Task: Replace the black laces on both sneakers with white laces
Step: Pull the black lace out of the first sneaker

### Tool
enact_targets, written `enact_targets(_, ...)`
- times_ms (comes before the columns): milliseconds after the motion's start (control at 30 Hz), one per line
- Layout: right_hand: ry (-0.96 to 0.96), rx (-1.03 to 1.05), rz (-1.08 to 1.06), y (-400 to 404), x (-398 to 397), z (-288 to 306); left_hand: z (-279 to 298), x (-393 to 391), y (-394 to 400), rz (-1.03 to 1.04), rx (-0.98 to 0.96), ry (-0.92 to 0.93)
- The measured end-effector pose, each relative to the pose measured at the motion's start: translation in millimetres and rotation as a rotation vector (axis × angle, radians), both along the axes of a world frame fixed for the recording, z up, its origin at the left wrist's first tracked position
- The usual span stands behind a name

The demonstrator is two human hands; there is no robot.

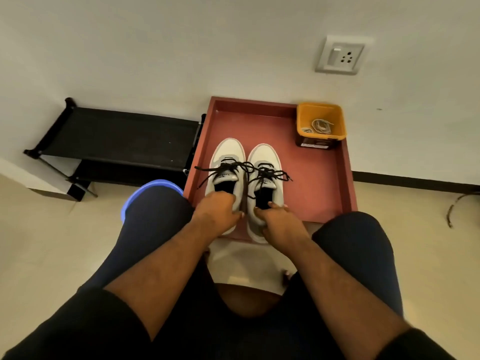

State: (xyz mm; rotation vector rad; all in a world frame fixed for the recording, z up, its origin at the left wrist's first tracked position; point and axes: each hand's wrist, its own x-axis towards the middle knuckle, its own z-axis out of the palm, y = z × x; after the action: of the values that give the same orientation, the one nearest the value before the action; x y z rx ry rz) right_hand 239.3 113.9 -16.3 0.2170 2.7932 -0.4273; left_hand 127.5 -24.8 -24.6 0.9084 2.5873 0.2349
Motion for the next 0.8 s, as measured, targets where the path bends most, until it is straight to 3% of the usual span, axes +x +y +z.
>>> enact_targets(100, 0.144, -0.168, -0.062, 6, 5, 2, 4, 2, 4, 0.008, 0.308, 0.126)
enact_targets(200, 0.355, -0.525, -0.426, 25, 1, 4, 7, 0, 9, 0.11, 0.578, 0.11)
enact_targets(333, 0.493, -0.586, -0.692, 59, -13, 1, 8, -15, 20, 0.09, 0.666, 0.041)
enact_targets(533, 0.406, -0.66, -0.608, 79, -47, -8, 1, -31, 43, 0.066, 0.595, -0.055)
enact_targets(667, 0.326, -0.489, -0.426, 85, -68, -17, -7, -38, 46, 0.138, 0.623, -0.059)
enact_targets(800, 0.244, -0.406, -0.429, 94, -83, -25, -11, -39, 44, 0.117, 0.61, -0.021)
